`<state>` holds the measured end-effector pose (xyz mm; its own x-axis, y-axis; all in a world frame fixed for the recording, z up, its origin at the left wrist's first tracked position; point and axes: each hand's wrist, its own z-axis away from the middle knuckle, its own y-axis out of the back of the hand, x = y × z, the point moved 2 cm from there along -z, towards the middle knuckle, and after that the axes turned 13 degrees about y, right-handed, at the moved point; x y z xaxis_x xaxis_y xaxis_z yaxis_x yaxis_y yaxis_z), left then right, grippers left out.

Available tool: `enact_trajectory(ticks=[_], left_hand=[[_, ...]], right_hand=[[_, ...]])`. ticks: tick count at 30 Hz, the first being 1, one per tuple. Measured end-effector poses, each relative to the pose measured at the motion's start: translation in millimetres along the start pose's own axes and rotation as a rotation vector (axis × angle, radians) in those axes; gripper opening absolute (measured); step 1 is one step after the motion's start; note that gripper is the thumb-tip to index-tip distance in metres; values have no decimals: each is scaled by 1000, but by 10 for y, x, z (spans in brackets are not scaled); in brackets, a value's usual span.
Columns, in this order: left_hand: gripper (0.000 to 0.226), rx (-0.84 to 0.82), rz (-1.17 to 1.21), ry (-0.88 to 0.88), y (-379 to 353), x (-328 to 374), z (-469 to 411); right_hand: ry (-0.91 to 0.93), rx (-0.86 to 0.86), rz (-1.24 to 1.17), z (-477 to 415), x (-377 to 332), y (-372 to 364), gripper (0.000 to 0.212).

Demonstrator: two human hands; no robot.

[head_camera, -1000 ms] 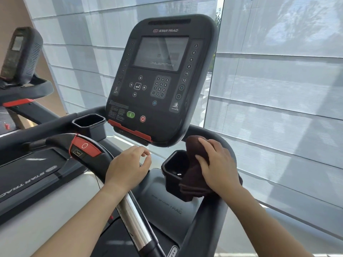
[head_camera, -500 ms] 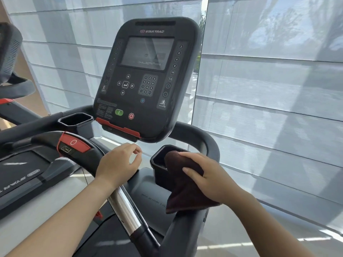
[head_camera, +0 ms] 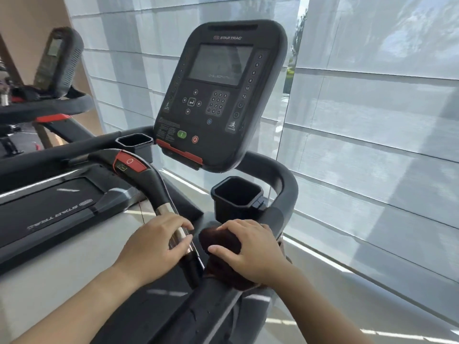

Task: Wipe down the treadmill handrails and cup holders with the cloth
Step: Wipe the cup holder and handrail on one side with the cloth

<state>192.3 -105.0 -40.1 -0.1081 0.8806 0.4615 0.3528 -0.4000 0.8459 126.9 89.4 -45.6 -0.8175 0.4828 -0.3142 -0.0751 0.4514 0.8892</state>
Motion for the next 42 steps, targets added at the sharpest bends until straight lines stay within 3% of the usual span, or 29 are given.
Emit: enact_trajectory(ticks=[5,8,13,18,21,24,28,33,36,42], left_hand=[[14,-1,-15,87,207,70,503],[17,-46,-35,150,258,104,843],[31,-149,-145,267,298,153,1362],[31,-142,-141,426,390,141,1894],[35,-113,-136,478,414,83,2091],[36,-118,-137,471,395,80,2108],[36,-114,-135,468,395,87,2103],[38,-143,-123,418,480,37,2164],[40,-170,-133,376,619,-36,2293],[47,-199,-173,279,1005,-301,2779]], right_hand=[[105,159,-211,323,-341,-149,36],[107,209,-296,394,-364,-133,38],[24,131,-177,369,-661,-196,60],[-33,263,-208,361,-720,-233,42],[53,303,-271,547,-963,-329,39],[134,267,-282,604,-1056,-387,38],[-41,316,-254,468,-919,-297,35],[95,288,-275,681,-1133,-414,36],[-53,314,-230,581,-1175,-378,35],[-69,398,-245,901,-1937,-658,41]])
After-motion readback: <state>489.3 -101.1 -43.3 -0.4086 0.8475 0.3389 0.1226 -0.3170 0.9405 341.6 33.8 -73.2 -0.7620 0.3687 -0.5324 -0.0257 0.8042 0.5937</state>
